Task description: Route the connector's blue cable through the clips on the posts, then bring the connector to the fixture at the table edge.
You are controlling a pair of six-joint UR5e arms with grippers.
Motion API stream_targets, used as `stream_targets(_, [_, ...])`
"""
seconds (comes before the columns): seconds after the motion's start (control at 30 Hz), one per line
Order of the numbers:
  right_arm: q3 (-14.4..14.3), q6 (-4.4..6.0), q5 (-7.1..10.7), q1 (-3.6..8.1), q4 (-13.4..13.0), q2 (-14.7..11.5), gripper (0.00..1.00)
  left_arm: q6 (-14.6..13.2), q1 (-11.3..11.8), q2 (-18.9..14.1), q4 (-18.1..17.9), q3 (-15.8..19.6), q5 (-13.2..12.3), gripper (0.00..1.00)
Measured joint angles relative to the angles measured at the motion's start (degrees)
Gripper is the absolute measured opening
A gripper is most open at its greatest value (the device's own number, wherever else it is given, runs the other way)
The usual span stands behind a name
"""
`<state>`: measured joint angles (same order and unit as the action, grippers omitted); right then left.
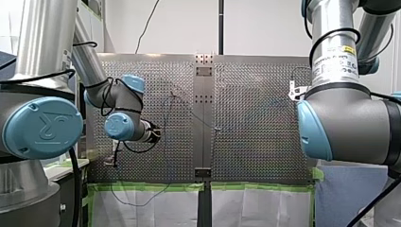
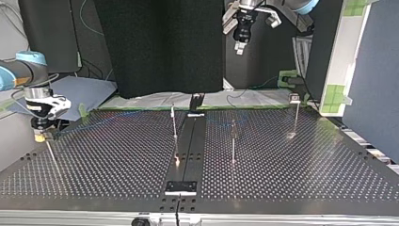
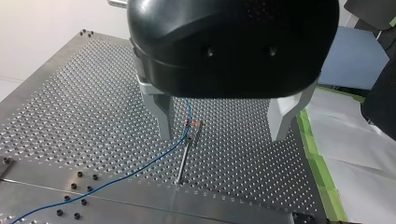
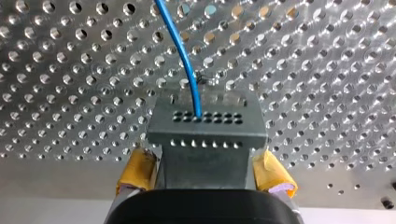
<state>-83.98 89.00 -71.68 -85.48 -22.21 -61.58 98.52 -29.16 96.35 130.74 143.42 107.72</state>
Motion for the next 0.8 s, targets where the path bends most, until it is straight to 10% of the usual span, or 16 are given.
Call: stream_targets(0.8, [-0.01,0.40,-8.31,0.11,2.77,0.00,1.00,0.00,-0.01,-0.01,0.04,0.06,0.05,1.00])
